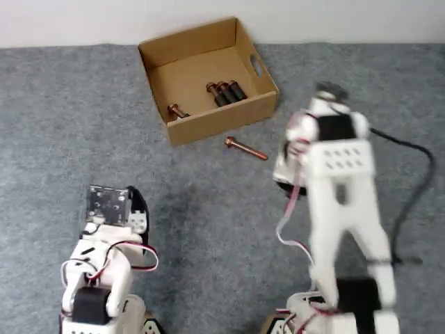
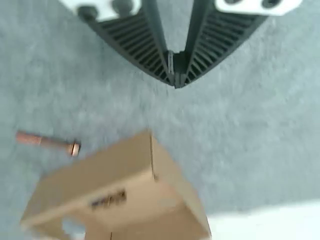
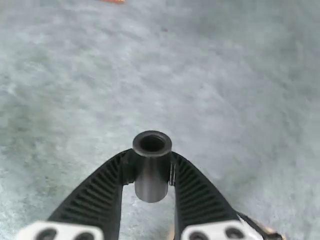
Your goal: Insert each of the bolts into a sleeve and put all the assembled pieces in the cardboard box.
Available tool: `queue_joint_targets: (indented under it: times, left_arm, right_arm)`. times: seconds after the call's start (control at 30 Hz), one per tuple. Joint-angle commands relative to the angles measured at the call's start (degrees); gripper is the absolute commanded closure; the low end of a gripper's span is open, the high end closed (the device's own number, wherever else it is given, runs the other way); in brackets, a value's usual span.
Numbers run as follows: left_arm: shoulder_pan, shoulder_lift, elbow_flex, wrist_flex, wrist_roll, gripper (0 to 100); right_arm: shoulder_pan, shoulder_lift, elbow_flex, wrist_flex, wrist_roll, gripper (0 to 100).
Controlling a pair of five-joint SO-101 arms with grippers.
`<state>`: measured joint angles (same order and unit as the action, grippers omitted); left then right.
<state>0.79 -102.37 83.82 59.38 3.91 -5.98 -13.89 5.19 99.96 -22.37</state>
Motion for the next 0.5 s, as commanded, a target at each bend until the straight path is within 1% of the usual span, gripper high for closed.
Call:
queue_joint_targets:
  times: [0.0,0.07,0.13,0.3,0.37,0.47]
  left_arm:
    - [0.4,6.5,-9.4,0.4,0.1,100]
    - [0.9,14.3,-14.0,0.4,0.1,100]
    - [2.8,23.8,-19.7,0.4,0.5,100]
    - [9.5,45.0,-34.1,0.4,11.2,100]
    - [12.6,51.4,-39.1,0.4,14.2,100]
    - [17.2,59.7,-45.2,0.4,16.7,100]
  right_arm:
    - [7.7,-10.9,6.9,-1.5,-0.5,99.1]
    - [11.5,-15.2,11.0,-2.2,-0.3,99.1]
    - [14.9,-18.5,14.1,-2.2,-0.3,99.1]
    - [21.4,-25.3,18.1,-2.2,-0.3,99.1]
    - [23.5,-27.3,19.8,-3.5,-0.4,99.1]
    - [26.7,-30.5,24.5,-7.4,-0.4,99.1]
